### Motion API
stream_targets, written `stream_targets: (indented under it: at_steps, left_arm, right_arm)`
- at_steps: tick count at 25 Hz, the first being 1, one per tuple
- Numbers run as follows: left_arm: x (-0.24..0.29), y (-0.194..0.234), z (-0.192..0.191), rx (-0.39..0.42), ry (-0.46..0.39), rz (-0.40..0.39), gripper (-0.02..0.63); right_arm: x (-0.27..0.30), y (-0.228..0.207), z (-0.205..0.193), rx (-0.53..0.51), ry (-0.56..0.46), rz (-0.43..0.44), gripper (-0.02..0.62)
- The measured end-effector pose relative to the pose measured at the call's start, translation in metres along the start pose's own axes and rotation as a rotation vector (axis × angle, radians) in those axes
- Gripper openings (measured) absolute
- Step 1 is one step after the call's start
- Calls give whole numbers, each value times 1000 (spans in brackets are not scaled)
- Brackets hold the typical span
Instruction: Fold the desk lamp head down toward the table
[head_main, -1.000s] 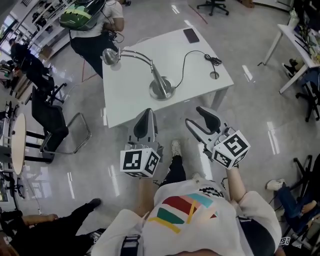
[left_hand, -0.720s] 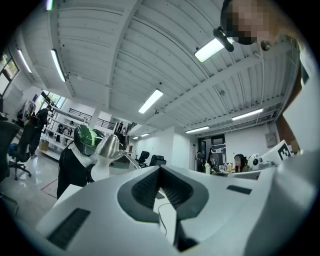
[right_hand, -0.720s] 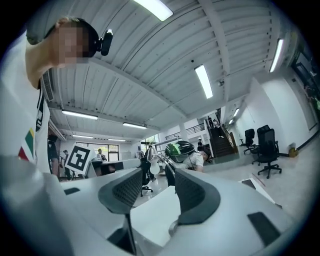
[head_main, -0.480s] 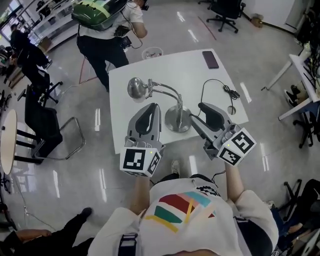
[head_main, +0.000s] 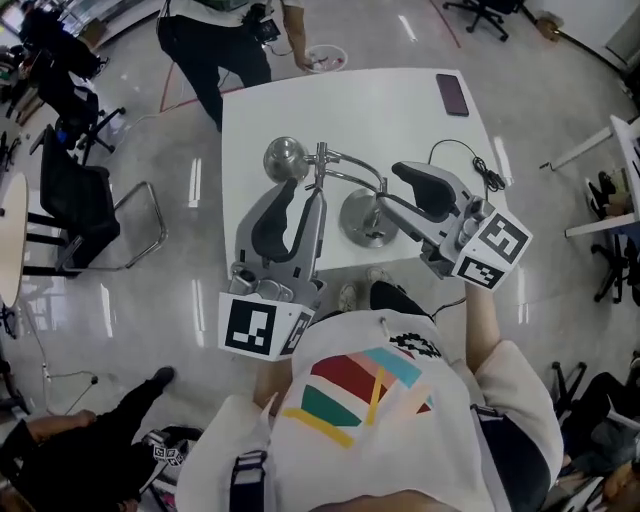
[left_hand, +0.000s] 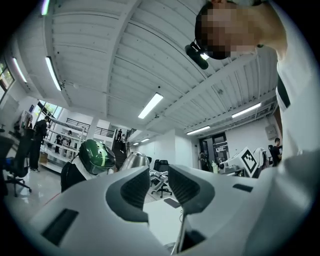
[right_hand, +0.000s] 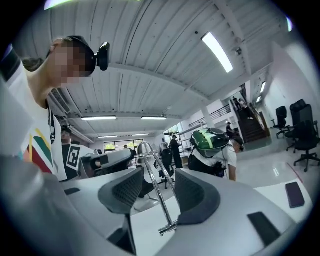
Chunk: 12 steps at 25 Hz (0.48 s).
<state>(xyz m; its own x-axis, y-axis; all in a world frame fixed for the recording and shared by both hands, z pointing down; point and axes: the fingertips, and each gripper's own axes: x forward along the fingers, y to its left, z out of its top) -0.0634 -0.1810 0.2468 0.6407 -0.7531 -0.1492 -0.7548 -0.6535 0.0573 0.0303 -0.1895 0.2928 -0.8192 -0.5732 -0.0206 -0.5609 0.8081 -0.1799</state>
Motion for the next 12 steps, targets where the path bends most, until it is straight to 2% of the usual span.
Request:
stream_targets:
  at_steps: [6, 10, 12]
  left_arm:
    - [9, 4, -3, 79, 50, 54, 146]
    - [15, 5, -4, 75, 64, 85, 146]
    - [22, 2, -8, 93, 97, 97, 144]
  right_arm:
    - [33, 4, -1, -27, 140, 252, 206]
    - [47, -1, 1, -153, 158, 275, 206]
    - [47, -1, -1, -167, 180, 301, 206]
